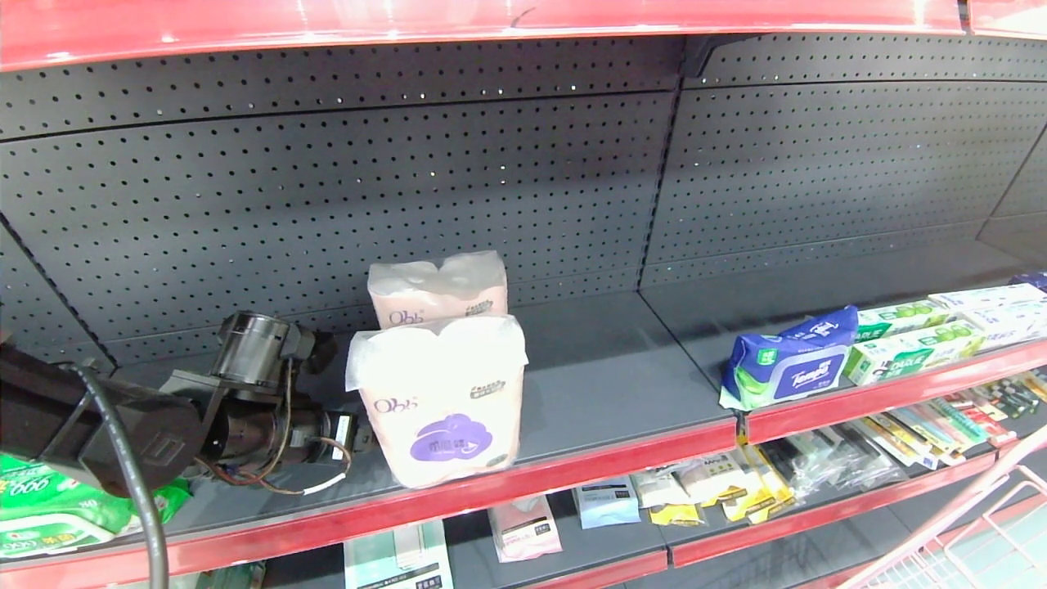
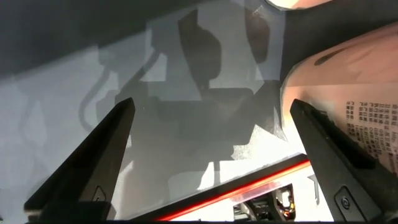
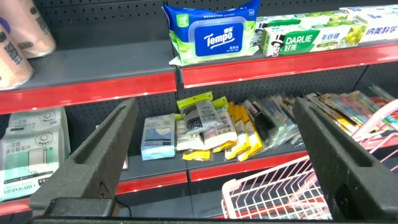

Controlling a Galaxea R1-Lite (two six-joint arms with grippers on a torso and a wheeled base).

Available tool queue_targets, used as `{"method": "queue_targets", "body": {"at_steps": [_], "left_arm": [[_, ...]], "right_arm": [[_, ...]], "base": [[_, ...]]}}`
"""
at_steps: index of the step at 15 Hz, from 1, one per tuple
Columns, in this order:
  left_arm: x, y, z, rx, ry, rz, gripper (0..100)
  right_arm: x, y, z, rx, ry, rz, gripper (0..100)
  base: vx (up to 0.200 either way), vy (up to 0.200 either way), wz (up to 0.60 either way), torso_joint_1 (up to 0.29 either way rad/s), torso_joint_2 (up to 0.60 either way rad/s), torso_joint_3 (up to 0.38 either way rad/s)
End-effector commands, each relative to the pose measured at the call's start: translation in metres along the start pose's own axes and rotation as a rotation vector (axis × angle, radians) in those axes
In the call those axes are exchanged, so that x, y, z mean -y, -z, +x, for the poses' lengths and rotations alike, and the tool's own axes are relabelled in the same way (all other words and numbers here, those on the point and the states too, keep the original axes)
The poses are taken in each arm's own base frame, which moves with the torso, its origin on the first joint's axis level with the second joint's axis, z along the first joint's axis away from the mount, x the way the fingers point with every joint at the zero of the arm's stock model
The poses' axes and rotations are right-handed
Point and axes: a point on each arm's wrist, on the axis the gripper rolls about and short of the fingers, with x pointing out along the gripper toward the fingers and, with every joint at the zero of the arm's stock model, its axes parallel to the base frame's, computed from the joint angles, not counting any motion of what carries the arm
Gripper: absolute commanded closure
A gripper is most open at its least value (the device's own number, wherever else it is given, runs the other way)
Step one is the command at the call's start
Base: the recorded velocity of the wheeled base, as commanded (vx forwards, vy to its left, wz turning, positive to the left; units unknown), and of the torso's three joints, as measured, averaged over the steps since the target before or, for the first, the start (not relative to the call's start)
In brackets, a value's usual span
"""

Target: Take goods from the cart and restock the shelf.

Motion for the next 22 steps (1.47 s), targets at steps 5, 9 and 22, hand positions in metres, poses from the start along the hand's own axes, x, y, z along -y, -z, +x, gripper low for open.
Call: {"method": "queue_targets", "body": {"at_steps": [5,9,22], "left_arm": [[-0.030,-0.008,-0.058,0.162,-0.070,-0.011,0],[-0.045,0.020,-0.141,0.375,-0.158,0.066,0],[-0.025,0.206,-0.227,0.918,0.013,-0.082,0]], "right_arm": [[0.000,0.000,0.000,-0.001,-0.001,0.000,0],[0.000,0.000,0.000,-0.001,-0.001,0.000,0],[0.000,0.000,0.000,-0.001,-0.001,0.000,0]], "base": [[0.000,0.000,0.00,0.000,0.00,0.000],[0.000,0.000,0.00,0.000,0.00,0.000],[0.000,0.000,0.00,0.000,0.00,0.000]]}}
